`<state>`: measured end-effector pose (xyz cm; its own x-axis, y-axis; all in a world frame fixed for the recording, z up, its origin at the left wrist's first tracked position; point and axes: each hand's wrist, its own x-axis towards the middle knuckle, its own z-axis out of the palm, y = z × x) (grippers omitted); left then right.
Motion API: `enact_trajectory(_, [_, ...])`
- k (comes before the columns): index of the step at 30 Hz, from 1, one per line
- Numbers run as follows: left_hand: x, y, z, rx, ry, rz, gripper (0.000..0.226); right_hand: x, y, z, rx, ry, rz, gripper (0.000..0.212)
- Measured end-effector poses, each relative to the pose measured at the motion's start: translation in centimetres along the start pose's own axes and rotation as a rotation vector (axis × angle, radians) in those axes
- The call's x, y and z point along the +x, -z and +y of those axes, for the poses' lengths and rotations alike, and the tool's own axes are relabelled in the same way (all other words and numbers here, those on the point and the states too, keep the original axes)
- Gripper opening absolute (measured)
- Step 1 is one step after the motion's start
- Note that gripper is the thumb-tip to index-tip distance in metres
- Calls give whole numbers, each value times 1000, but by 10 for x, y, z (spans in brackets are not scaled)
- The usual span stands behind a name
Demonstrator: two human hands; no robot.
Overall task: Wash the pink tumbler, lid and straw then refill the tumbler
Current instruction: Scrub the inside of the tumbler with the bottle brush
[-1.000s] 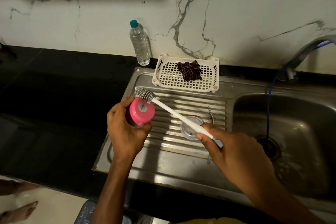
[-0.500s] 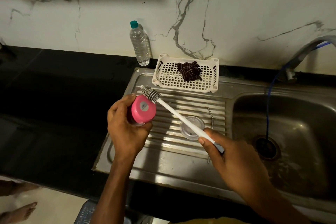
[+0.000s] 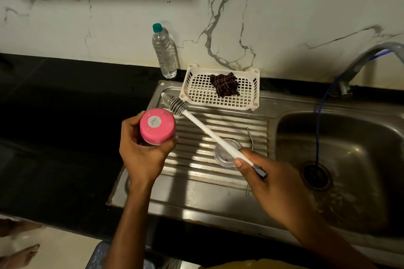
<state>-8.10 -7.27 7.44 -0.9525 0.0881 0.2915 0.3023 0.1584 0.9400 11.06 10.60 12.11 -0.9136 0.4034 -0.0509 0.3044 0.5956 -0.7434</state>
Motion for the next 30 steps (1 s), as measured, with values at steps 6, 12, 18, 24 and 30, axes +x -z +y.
enact_trajectory(6, [0,-3,7,-89,73,38,80,-4,-4,10,15,23,-9,45])
enact_trajectory(12, [-1,-6,6,-106,101,26,81,-24,-2,20,-5,37,38,31])
enact_trajectory(18, [0,-3,6,-94,95,-44,84,-20,-4,16,51,32,57,38])
enact_trajectory(24, [-4,-4,9,-124,102,-52,82,5,-7,22,35,-5,95,44])
enact_trajectory(30, [-8,-5,8,-307,283,-4,74,5,3,35,-3,7,166,30])
